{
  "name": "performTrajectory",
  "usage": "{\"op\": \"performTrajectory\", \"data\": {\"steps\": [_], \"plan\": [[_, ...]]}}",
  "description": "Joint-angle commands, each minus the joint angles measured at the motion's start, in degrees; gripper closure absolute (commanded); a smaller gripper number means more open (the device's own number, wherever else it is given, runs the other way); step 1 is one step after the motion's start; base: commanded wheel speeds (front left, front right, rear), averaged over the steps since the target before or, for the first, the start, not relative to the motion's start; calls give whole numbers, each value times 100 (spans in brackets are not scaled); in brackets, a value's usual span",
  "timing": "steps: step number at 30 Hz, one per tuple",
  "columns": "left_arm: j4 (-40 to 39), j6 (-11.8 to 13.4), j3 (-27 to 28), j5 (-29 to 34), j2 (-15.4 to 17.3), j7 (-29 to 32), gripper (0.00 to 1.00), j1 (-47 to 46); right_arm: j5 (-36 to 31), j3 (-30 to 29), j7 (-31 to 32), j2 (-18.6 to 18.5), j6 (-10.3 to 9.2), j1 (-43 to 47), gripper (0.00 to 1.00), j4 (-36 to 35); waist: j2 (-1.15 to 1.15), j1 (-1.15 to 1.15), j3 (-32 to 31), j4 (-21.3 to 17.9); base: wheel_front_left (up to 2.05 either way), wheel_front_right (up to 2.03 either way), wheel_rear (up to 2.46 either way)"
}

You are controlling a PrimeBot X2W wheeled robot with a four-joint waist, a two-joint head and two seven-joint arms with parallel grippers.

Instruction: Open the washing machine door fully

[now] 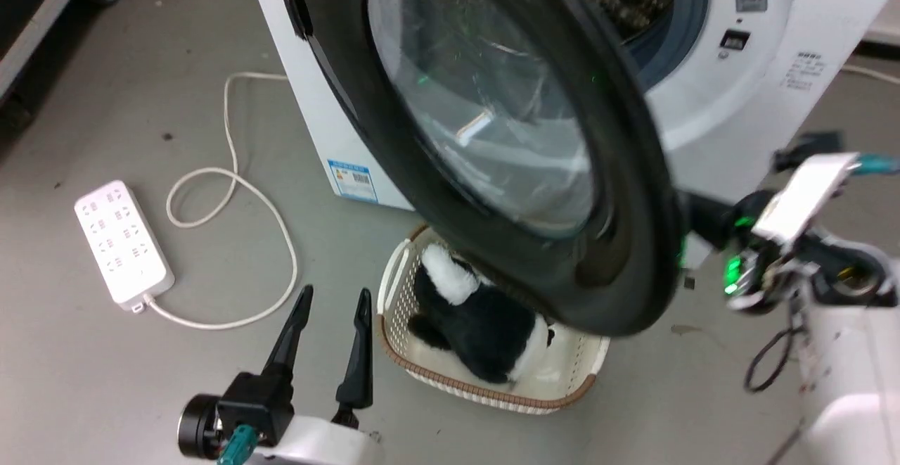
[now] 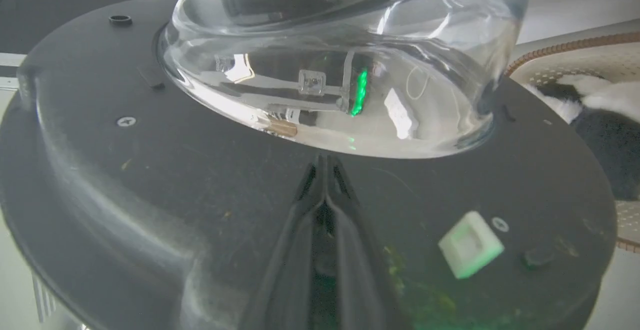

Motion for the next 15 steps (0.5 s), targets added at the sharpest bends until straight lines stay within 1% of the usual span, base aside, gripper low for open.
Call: {"op": "performTrajectory", "data": {"steps": [1, 2, 6, 11, 15], "plan": [[40, -74, 6, -16, 11, -30, 0, 123, 268, 318, -57, 40, 7, 235, 100, -68, 0, 1, -107, -2, 0, 0, 0], [136, -241, -51, 23, 11, -30, 0, 261, 743, 945, -208, 41, 7, 576, 100, -239, 0, 1, -213, 9, 0, 0, 0], [252, -493, -192, 151, 11, -30, 0, 431, 1267, 1752, -454, 41, 7, 1027, 100, -543, 0, 1, -328, 44, 0, 0, 0], [210, -584, -233, 185, 11, -30, 0, 608, 1709, 2580, -785, 42, 7, 1458, 100, -915, 0, 1, -399, 76, 0, 0, 0], [109, -564, -206, 128, 11, -30, 0, 662, 1896, 3042, -1052, 42, 7, 1649, 100, -1129, 0, 1, -413, 106, 0, 0, 0]]}}
